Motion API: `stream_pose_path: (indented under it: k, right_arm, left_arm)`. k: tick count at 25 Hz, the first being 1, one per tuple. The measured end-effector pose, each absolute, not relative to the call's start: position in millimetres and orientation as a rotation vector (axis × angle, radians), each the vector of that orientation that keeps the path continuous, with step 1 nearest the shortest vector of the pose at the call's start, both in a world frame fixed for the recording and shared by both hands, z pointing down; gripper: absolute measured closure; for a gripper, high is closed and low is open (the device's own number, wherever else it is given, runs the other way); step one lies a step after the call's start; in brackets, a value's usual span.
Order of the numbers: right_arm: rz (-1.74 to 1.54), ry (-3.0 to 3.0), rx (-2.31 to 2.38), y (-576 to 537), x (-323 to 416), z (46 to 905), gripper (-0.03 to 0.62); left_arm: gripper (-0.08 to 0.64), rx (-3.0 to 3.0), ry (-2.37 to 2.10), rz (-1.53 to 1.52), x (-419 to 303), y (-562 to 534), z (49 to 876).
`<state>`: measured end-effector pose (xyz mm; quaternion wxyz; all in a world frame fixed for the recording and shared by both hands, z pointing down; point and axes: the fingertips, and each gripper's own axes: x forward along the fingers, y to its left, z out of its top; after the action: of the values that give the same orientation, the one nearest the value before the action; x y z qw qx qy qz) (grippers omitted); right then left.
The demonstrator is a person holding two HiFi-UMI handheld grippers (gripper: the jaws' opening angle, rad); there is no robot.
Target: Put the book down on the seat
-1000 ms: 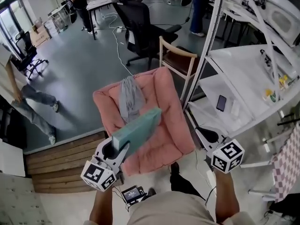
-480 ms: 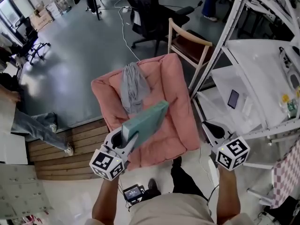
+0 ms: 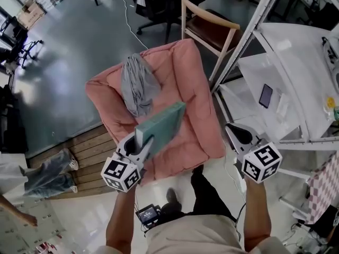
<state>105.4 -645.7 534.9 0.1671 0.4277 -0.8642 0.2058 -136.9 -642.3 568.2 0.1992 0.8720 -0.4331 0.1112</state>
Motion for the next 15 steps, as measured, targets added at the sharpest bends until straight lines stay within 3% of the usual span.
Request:
stream_pose_path:
  k: [15]
  right_arm:
    - [0.712, -2.384, 1.202, -673.6, 144.2, 621.8, 0.601]
  left_arm:
    - [0.402, 2.237, -1.209, 0.448, -87.8, -691.0, 701.2]
